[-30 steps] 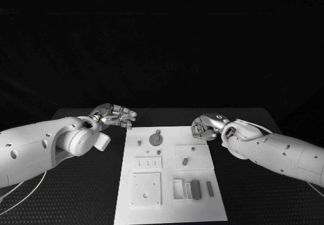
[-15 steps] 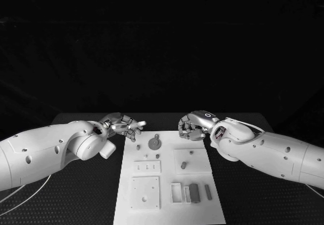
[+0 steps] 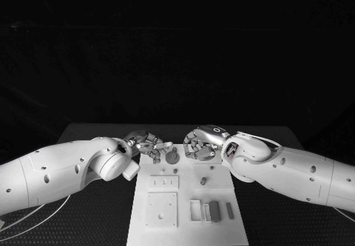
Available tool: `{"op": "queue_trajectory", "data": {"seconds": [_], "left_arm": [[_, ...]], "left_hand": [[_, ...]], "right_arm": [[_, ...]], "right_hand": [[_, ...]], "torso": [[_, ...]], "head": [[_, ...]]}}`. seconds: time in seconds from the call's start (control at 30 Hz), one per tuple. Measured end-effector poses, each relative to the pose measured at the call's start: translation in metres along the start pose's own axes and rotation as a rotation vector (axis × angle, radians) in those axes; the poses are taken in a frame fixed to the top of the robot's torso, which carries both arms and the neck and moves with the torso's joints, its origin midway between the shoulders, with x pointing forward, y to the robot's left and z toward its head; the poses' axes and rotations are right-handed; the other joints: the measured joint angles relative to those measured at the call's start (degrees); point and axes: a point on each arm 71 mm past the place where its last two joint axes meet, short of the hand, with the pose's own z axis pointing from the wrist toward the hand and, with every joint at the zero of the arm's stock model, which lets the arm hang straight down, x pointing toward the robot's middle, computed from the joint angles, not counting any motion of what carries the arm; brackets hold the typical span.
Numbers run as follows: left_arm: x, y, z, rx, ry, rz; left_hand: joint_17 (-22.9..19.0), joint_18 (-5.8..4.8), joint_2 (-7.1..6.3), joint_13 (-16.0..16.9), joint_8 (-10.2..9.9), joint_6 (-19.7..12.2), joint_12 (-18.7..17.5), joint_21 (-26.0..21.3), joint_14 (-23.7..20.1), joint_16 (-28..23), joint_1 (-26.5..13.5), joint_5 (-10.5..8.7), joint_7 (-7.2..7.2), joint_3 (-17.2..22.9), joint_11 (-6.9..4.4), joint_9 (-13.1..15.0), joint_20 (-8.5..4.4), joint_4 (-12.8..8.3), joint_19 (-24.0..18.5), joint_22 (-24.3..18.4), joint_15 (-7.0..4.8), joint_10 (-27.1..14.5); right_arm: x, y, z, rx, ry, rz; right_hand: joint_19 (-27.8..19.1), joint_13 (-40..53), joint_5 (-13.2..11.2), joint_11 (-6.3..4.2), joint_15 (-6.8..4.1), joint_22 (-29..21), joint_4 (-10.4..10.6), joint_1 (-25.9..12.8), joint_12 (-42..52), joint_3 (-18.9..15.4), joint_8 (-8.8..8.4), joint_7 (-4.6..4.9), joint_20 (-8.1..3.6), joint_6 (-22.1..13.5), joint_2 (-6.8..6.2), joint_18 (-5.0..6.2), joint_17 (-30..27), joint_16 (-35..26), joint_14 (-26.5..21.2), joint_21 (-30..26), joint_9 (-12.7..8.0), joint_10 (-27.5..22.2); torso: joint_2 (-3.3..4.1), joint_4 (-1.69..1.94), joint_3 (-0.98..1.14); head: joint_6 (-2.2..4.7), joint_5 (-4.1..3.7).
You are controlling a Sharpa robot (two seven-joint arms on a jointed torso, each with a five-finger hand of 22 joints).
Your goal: Assemble the parts on the task board
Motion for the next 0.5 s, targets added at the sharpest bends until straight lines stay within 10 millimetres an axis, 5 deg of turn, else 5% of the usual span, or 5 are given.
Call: {"op": "queue_trajectory", "data": {"seconds": [0.27,0.5], "left_arm": [[0.013,0.002,0.001,-0.038,0.039,0.005],[0.024,0.002,0.001,-0.056,0.092,0.014]], "left_hand": [[-0.5,0.01,-0.18,0.4,-0.1,-0.2,0.3,-0.2,-0.2,0.0,-2.3,0.0,0.09,0.0,-0.11,-0.2,0.2,0.0,-0.2,0.2,-0.2,-0.3],[-0.8,0.01,1.26,0.8,-0.1,-0.1,0.8,-0.4,-0.2,0.4,-4.5,0.0,-0.02,0.0,-0.12,-0.3,0.2,0.0,-0.2,0.4,-0.2,-0.3]], "right_arm": [[0.005,0.016,0.003,-0.031,0.007,0.012],[0.008,0.025,0.007,-0.048,0.008,0.017]], "right_hand": [[0.0,0.1,0.0,0.0,0.0,0.0,0.2,0.0,0.0,0.2,0.0,0.01,0.01,0.0,-0.02,0.02,0.1,0.0,0.0,0.0,0.0,0.0],[0.0,0.1,0.0,0.0,0.01,0.0,0.2,-0.1,0.0,0.2,0.0,0.02,0.0,0.0,-0.18,0.03,0.0,0.0,0.0,0.0,0.0,0.0]], "torso": [[-0.14,0.08,0.01],[-0.09,0.0,0.05]], "head": [[-0.08,0.44],[0.12,0.48]]}}
